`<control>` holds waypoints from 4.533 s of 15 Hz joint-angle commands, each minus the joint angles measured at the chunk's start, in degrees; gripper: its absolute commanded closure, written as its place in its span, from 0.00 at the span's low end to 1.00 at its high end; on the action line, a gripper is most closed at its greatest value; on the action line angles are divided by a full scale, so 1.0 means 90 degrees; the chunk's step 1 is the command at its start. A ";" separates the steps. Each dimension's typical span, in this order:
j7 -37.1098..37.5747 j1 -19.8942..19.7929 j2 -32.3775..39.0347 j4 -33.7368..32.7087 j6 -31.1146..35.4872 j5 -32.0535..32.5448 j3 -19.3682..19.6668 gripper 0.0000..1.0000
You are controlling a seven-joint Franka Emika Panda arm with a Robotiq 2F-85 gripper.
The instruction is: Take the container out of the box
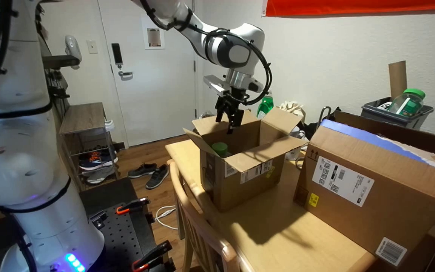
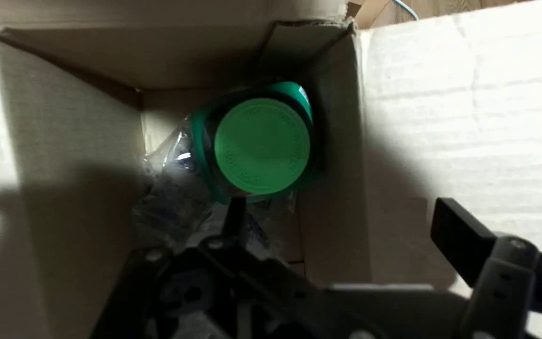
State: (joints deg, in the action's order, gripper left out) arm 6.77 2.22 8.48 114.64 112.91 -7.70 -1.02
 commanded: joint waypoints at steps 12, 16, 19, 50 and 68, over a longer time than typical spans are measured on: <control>-0.0100 -0.0090 -0.0106 0.0269 -0.0008 0.0002 0.0069 0.00; -0.0151 -0.0162 -0.0117 0.0372 0.0002 -0.0014 0.0109 0.00; -0.0158 -0.0190 -0.0121 0.0448 0.0040 -0.0002 0.0116 0.00; -0.0660 -0.0454 -0.0612 0.1152 0.0277 -0.0224 0.0280 0.00; -0.0720 -0.0341 -0.0246 0.0590 0.0014 -0.0235 0.0184 0.00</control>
State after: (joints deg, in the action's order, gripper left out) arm 1.45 -0.52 5.27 121.03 113.94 -9.13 0.61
